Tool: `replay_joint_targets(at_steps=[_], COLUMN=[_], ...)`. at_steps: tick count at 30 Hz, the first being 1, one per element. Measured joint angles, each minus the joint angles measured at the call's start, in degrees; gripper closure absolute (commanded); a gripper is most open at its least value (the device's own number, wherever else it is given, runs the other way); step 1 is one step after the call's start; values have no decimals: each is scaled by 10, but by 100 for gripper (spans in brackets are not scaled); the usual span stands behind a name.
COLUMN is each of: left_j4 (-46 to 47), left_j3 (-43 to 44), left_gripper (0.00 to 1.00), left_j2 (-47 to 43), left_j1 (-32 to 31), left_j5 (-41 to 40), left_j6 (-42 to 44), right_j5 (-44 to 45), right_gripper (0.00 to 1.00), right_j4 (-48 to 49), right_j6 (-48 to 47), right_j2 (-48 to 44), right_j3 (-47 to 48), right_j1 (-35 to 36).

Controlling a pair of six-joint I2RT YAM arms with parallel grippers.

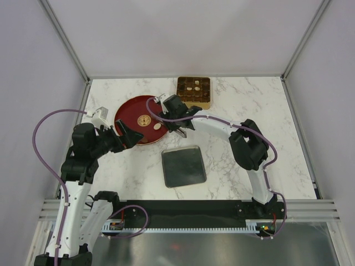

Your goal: Pack the chocolate

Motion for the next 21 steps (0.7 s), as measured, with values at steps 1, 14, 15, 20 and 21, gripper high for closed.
replay_joint_targets(at_steps=[1,14,15,20,21], left_j4=[0,0,0,0,0], left_j3=[0,0,0,0,0], left_gripper=[2,2,2,2,2], left_j2=[0,-4,-4,-4,-4], left_j1=[0,0,0,0,0], left_j5=[0,0,0,0,0], left_j6=[0,0,0,0,0], right_j5=[0,-30,-31,-31,-29], right_gripper=[59,62,62,62,62], right_j4=[-1,-2,-2,-3,-3], right_j6=[1,24,25,26,26], right_j2=[0,-16,-21,-65,-77], right_j3=[3,42,41,22,16], right_j1=[0,-17,-22,-68,-83])
